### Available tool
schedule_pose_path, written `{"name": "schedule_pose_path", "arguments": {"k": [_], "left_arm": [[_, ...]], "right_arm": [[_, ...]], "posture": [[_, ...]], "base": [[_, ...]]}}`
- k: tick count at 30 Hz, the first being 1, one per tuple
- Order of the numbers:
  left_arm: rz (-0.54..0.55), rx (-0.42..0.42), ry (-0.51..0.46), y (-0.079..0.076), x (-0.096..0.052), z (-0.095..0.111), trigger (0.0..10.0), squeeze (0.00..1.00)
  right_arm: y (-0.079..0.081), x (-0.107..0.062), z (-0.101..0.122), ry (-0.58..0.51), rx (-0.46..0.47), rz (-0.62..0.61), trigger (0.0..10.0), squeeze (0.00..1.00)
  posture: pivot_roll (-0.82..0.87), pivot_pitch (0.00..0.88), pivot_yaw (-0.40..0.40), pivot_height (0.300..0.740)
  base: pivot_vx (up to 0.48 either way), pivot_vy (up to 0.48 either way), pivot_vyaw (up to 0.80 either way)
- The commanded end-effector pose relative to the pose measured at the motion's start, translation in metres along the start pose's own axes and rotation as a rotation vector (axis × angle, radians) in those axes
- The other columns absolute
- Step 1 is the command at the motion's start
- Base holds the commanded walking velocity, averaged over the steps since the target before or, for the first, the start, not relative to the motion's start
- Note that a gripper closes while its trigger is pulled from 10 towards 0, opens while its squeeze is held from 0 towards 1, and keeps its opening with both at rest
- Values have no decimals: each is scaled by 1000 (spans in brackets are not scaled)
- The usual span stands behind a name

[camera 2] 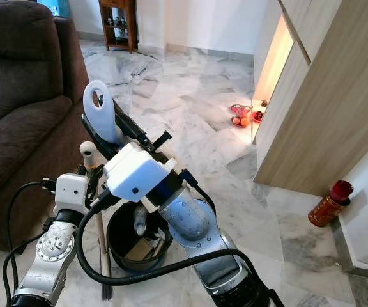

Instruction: Sweep floor

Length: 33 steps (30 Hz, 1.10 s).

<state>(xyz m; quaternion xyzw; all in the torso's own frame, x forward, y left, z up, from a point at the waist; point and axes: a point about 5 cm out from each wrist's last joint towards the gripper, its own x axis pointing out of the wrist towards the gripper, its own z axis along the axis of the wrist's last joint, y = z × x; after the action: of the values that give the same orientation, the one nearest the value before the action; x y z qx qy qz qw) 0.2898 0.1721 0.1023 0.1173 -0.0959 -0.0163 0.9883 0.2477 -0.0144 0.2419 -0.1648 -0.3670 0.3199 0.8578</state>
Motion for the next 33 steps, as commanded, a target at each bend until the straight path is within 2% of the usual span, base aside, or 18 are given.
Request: {"name": "schedule_pose_path", "arguments": {"k": [1, 5, 6, 8, 10, 11, 13, 15, 16, 19, 26, 31, 33], "left_arm": [[-7, 5, -56, -1, 6, 11, 10000, 0], [-7, 5, -55, -1, 6, 11, 10000, 0], [-8, 6, -55, -1, 6, 10, 10000, 0], [-8, 6, -55, -1, 6, 10, 10000, 0], [-8, 6, -54, -2, 6, 10, 10000, 0], [-8, 6, -54, -2, 6, 10, 10000, 0], [-9, 6, -53, -2, 6, 10, 10000, 0], [-11, 5, -53, -2, 6, 10, 10000, 0], [-11, 5, -53, -2, 6, 10, 10000, 0], [-14, 4, -52, -2, 6, 9, 10000, 0], [-19, 1, -55, -3, 7, 10, 10000, 0], [-23, -3, -58, -4, 7, 10, 10000, 0], [-23, -4, -59, -4, 7, 10, 10000, 0]], "right_arm": [[-10, 4, 14, -79, -75, -37, 10000, 0], [-21, 3, 5, -22, -148, -97, 10000, 0], [-30, 3, -2, 9, -158, -135, 10000, 0], [-37, 2, -7, 38, -167, -170, 10000, 0], [-61, -5, -25, 144, -152, -323, 10000, 0], [-61, -5, -25, 144, -152, -323, 10000, 0], [-79, -17, -48, 268, -146, -440, 10000, 0], [-87, -26, -60, 321, -136, -493, 10000, 0], [-87, -26, -60, 321, -136, -493, 10000, 0], [-96, -39, -80, 400, -116, -545, 10000, 0], [-99, -54, -106, 484, -132, -560, 10000, 0], [-102, -69, -131, 575, -88, -611, 10000, 0], [-102, -70, -133, 582, -89, -611, 10000, 0]], "posture": [[48, 3, -53, 740], [46, 3, -53, 740], [46, 0, -53, 740], [46, 0, -53, 740], [46, 0, -55, 740], [46, 0, -55, 740], [46, 0, -55, 740], [47, 0, -56, 740], [47, 0, -56, 740], [44, 0, -56, 740], [52, 0, -57, 740], [59, 0, -63, 740], [60, 0, -63, 740]], "base": [[0, 0, 0], [0, 0, 0], [0, 0, 0], [0, 0, 0], [0, 0, 0], [0, 0, 0], [0, 0, 0], [0, 0, 0], [0, 0, 0], [0, 0, 0], [0, 0, 0], [0, 0, 0], [0, 0, 0]]}}
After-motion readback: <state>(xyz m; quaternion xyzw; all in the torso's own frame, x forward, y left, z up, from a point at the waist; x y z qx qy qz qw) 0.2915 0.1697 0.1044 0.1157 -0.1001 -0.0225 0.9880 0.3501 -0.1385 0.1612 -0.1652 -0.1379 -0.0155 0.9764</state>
